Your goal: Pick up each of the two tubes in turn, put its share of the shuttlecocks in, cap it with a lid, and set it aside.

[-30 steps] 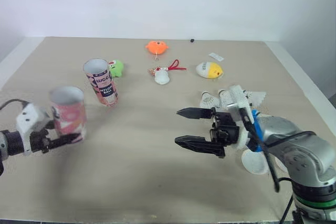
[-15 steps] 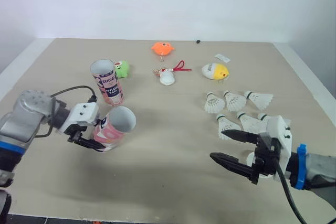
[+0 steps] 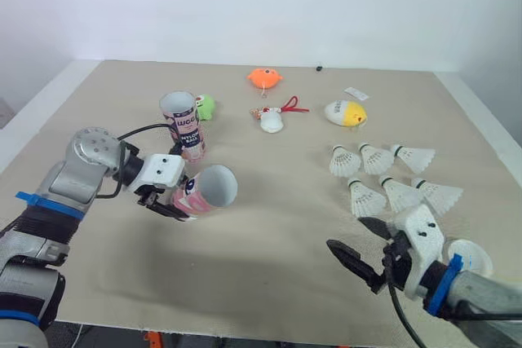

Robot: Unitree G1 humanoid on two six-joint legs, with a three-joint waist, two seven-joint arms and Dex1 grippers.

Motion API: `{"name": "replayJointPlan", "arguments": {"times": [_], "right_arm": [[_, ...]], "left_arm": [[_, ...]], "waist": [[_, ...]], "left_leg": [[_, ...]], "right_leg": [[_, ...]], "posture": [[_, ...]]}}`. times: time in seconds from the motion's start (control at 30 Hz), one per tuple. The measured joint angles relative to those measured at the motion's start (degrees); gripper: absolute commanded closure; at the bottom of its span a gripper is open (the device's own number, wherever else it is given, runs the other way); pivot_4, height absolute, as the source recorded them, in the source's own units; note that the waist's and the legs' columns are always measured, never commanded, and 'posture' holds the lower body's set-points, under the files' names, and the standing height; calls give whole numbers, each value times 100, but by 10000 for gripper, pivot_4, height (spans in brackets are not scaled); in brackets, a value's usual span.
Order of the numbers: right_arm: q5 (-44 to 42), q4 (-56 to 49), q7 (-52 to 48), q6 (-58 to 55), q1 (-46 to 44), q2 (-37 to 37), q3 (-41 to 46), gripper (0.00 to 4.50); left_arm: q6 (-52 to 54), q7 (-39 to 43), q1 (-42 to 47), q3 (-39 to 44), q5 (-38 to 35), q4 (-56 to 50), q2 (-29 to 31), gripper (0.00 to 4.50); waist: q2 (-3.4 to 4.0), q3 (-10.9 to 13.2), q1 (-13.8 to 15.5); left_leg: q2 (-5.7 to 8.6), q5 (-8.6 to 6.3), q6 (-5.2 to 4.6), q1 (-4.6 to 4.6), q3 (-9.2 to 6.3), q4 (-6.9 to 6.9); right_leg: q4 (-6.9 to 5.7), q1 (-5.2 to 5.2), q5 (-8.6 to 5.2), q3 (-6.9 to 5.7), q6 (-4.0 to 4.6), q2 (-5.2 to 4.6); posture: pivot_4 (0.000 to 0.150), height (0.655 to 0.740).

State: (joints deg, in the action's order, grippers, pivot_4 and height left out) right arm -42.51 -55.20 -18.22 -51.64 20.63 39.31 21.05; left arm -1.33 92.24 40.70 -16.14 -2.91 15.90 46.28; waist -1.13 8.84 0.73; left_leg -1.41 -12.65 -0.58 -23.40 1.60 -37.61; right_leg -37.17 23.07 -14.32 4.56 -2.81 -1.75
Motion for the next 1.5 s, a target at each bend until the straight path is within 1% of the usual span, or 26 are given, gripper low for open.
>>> {"name": "replayJointPlan", "arguments": {"times": [0.13,0.2,0.27,0.33,0.47,0.63,0.8,0.9,0.93,0.97,1.0,1.07,1.1,1.13,1.17,1.2,1.33,1.5], "right_arm": [[131,120,304,-82,-247,-133,-116,0],[445,329,613,-122,-520,-203,-457,0],[544,412,715,-138,-631,-263,-583,0],[769,691,899,-195,-978,-366,-884,0],[1094,1054,1091,-226,-1247,-502,-1175,0],[1484,1528,1315,-294,-1603,-831,-1467,0],[1798,1798,1381,-318,-1909,-1004,-1683,0],[2120,2010,1521,-291,-2187,-1093,-1841,7814],[2189,2052,1546,-273,-2224,-1114,-1872,11866],[2333,2099,1588,-242,-2263,-1145,-1913,18769],[2379,2116,1591,-224,-2270,-1145,-1927,20176],[2551,2128,1594,-193,-2277,-1146,-1999,29790],[2604,2128,1589,-176,-2277,-1155,-2037,33488],[2620,2129,1576,-165,-2276,-1158,-2060,35649],[2673,2128,1537,-142,-2269,-1162,-2100,41462],[2708,2128,1489,-121,-2257,-1165,-2106,44416],[2725,2071,1270,-54,-2158,-1160,-2087,44416],[2399,1648,502,12,-1990,-940,-2075,44416]], "left_arm": [[42,15,68,-70,8,28,-33,16534],[289,21,137,-200,-63,-3,-11,16534],[377,8,172,-271,-129,-31,11,16534],[450,28,344,-458,-163,32,8,16534],[536,34,459,-601,-244,56,-7,16534],[686,-11,406,-580,-301,-34,13,16534],[868,-67,242,-454,-351,-252,36,16534],[1033,-71,90,-355,-389,-475,6,16722],[1078,-71,48,-335,-399,-552,1,16722],[1189,-71,-40,-295,-429,-693,-15,16722],[1221,-71,-66,-287,-440,-742,-20,16722],[1314,-71,-160,-231,-449,-885,-29,16722],[1362,-71,-196,-201,-450,-936,-33,16722],[1385,-72,-220,-186,-450,-973,-33,16722],[1423,-73,-252,-169,-450,-1027,-39,16722],[1439,-73,-267,-160,-450,-1049,-42,16722],[1524,-73,-297,-134,-449,-1100,-45,16722],[1574,-73,-315,-118,-446,-1142,-47,16722]], "waist": [[-2,-2,0],[-5,-7,-1],[-2,-9,-1],[-1,-11,-1],[4,-14,1],[4,-15,-1],[5,-16,-3],[5,-16,-6],[4,-17,-6],[5,-17,-5],[4,-17,-5],[4,-17,-6],[4,-17,-6],[4,-17,-6],[4,-17,-6],[4,-17,-6],[4,-17,-6],[5,-16,-7]], "left_leg": [[23,3,-19,-1,-2,0],[38,1,-29,-4,-5,1],[44,0,-31,-10,-7,4],[55,-1,-32,-21,-12,4],[80,-1,-38,-49,-24,3],[84,-1,-41,-59,-36,-1],[86,-4,-44,-71,-56,-1],[87,-4,-44,-74,-57,-1],[88,-4,-45,-76,-57,-1],[91,-4,-44,-79,-57,-1],[91,-4,-44,-80,-57,-1],[90,-5,-44,-81,-58,-1],[90,-5,-45,-81,-58,-1],[89,-5,-44,-81,-58,-1],[89,-4,-44,-82,-58,-1],[89,-4,-44,-82,-58,-1],[88,-5,-45,-82,-58,-1],[87,-5,-44,-82,-67,0]], "right_leg": [[3,-7,-3,-1,-7,-21],[5,-16,-9,-3,-38,-37],[4,-27,-13,-3,-52,-41],[4,-29,-16,-6,-60,-42],[5,-24,-17,-17,-68,-60],[8,-21,-14,-23,-73,-62],[8,-13,-11,-27,-71,-62],[8,-12,-6,-30,-80,-63],[9,-12,-4,-32,-83,-63],[8,-12,-1,-36,-91,-66],[8,-12,-1,-37,-91,-66],[9,-10,-1,-39,-91,-67],[8,-9,-1,-40,-91,-65],[8,-9,-1,-41,-90,-65],[8,-9,-1,-43,-89,-64],[8,-9,-1,-43,-89,-64],[8,-10,0,-43,-89,-62],[7,-9,0,-43,-90,-62]], "posture": [[1500,7400],[1500,7400],[1500,7400],[1500,7400],[1500,7400],[1500,7400],[1500,7400],[1500,7400],[1500,7400],[1500,7400],[1500,7400],[1500,7400],[1500,7400],[1500,7400],[1500,7400],[1500,7400],[1500,7400],[1500,7400]]}}
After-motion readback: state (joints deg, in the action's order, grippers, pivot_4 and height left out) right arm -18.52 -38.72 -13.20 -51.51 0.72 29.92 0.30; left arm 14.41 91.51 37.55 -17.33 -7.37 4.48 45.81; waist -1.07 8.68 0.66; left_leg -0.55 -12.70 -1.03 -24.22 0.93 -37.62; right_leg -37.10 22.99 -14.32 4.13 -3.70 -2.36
